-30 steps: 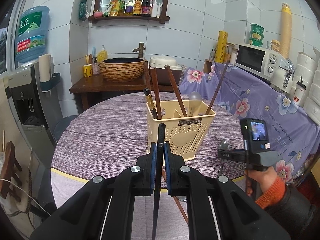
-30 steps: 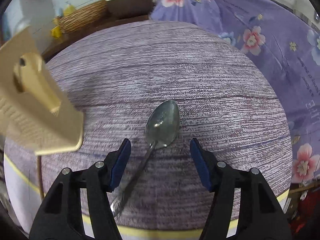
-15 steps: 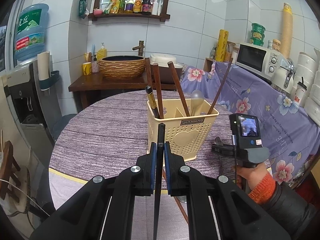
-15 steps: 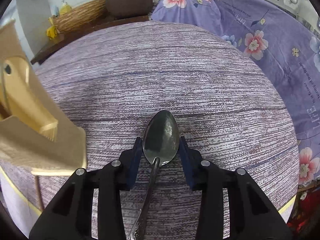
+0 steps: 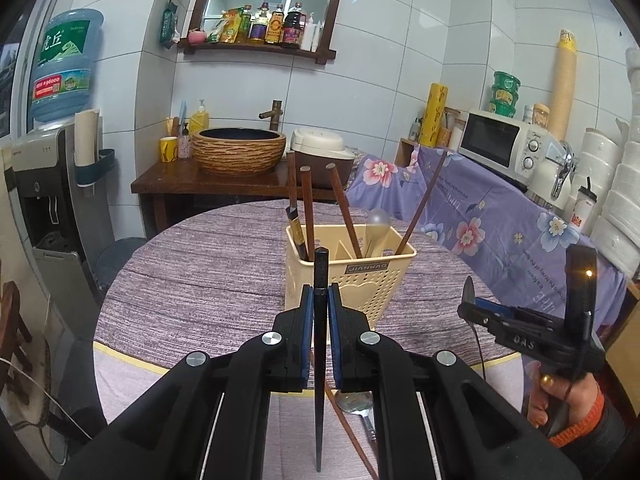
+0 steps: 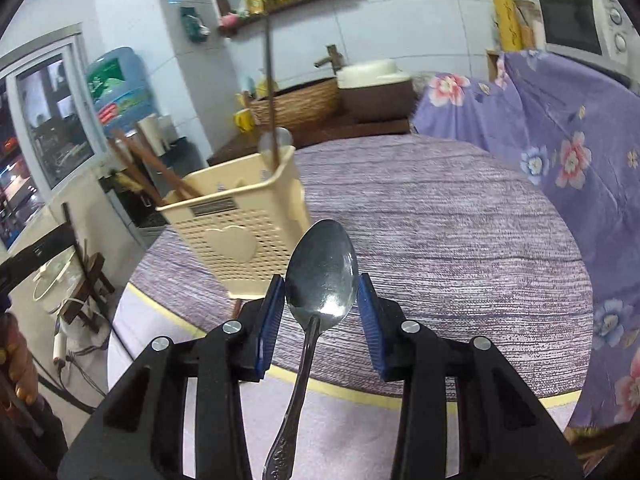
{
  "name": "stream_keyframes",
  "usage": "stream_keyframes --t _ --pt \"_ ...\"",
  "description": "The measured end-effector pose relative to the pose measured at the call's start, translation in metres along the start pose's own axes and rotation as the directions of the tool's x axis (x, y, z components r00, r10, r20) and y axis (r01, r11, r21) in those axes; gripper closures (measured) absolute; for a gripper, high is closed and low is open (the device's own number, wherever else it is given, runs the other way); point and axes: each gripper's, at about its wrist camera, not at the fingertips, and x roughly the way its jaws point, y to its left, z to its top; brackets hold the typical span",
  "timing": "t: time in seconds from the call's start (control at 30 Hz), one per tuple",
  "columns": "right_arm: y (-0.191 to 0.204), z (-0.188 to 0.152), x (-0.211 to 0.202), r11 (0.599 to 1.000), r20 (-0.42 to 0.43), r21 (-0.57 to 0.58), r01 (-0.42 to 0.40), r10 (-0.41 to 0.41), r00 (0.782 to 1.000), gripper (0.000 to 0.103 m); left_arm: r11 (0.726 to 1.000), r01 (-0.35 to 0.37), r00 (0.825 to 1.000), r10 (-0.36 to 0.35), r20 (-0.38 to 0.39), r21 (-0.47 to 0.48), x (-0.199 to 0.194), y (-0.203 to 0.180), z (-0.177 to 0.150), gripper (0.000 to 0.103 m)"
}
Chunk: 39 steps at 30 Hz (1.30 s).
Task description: Organize utensils
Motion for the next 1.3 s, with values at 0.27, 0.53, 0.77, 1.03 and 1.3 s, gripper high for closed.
stream_keyframes --t 0.27,0.53,0.77,1.03,1.3 --pt "0.038 -0.002 -0.020 0.984 0.124 -0.174 -0.022 0.044 0.991 0.065 0.999 0.034 0.998 -0.035 0.043 0.021 -0.012 -0.009 0.017 0.094" --pt "0.040 -0.011 -0.006 0.987 0.092 -0.157 -0.037 0.052 0.994 0.065 0.999 0.031 0.998 -0.033 0.057 0.036 -0.013 -0.014 0.023 0.094" --pt "0.032 -0.027 0.007 0.992 0.063 -0.116 -0.042 0.049 0.997 0.065 0.999 0.030 0.999 -0.032 0.044 0.032 -0.008 -0.013 0.021 0.094" --pt "0.032 -0.028 0.010 0.991 0.038 -0.126 -0.038 0.043 0.998 0.088 0.999 0.027 0.998 -0.029 0.051 0.043 -0.009 -0.013 0.019 0.094" --pt "0.019 -0.019 0.026 0.988 0.017 -0.139 0.070 -0.068 0.998 0.049 0.999 0.023 0.999 -0.024 0.045 0.039 -0.006 -0.012 0.018 0.094"
